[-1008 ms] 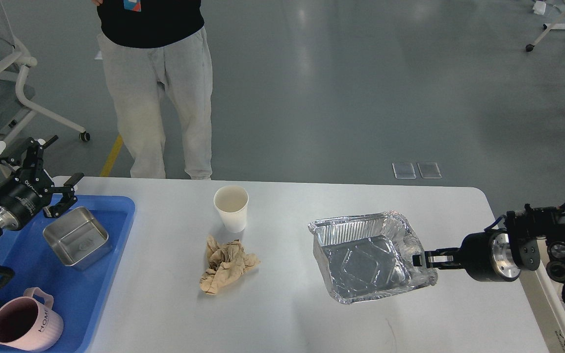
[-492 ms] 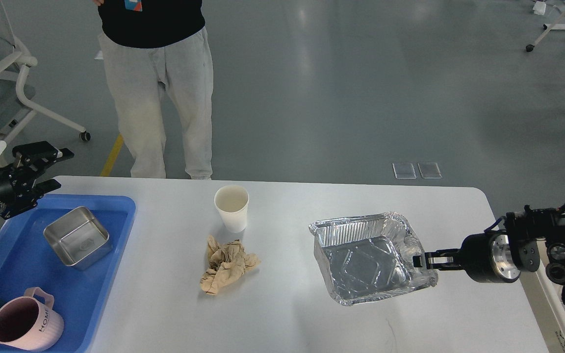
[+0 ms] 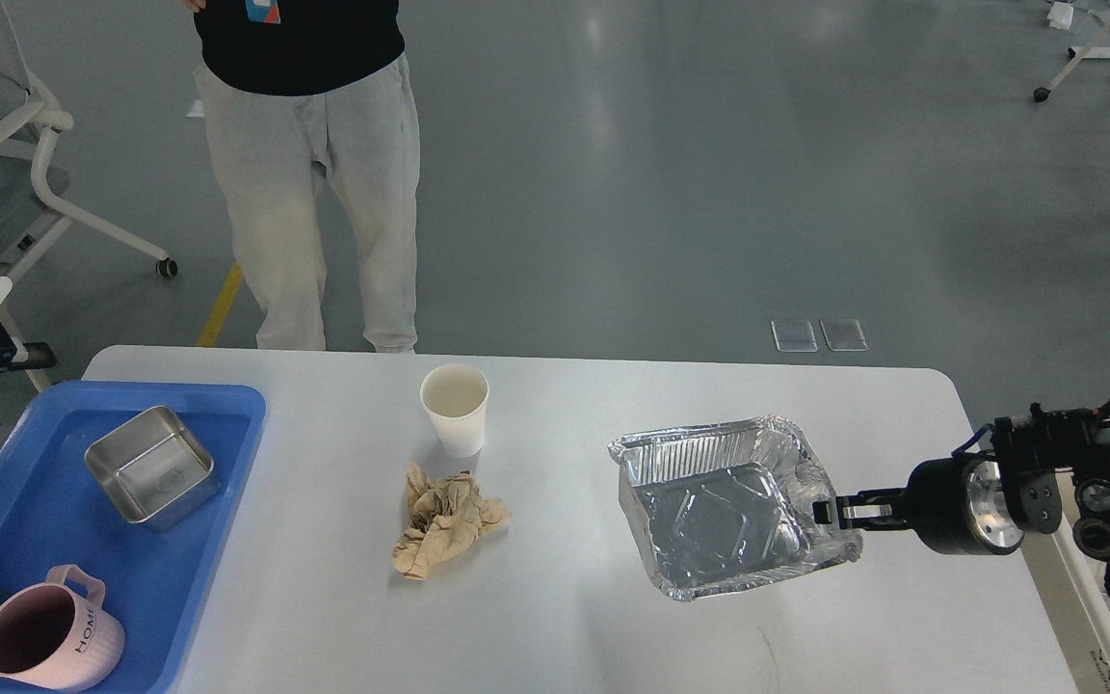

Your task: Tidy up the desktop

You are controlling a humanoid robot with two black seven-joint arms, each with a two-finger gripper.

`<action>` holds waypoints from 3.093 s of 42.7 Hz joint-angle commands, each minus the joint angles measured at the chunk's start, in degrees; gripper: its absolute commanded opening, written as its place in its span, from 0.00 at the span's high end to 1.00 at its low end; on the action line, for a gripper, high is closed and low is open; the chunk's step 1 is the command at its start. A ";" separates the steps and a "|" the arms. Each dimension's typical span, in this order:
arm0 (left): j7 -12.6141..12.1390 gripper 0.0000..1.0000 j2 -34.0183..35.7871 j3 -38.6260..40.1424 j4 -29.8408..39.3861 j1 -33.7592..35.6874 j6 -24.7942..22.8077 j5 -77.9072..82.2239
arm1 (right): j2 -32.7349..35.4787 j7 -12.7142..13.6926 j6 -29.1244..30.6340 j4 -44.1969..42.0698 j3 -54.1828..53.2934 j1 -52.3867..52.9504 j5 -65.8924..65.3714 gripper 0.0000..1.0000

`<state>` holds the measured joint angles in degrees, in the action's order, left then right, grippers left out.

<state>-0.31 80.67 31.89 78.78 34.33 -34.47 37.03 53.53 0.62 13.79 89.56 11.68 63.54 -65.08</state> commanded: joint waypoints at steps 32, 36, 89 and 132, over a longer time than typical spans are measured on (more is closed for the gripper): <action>-11.03 0.11 -22.64 -0.60 -3.53 9.17 5.38 16.23 | 0.44 0.00 -0.08 -0.97 0.01 -0.08 -0.13 1.00; -12.00 0.11 -27.76 -0.60 -6.27 9.17 6.44 17.90 | 0.52 0.00 -0.08 -1.06 0.01 -0.26 -0.13 1.00; -12.09 0.42 -67.30 -6.57 -34.57 13.92 14.43 32.85 | 0.88 -0.09 -0.17 -2.02 0.01 -2.54 -0.05 1.00; -13.14 1.00 -60.38 -2.72 -33.17 15.32 2.59 31.70 | 1.31 -0.09 -0.17 -2.02 -0.08 -3.16 -0.13 1.00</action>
<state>-13.60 17.59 27.34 44.77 48.65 -28.87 68.89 54.81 0.53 13.62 87.53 11.58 60.38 -65.21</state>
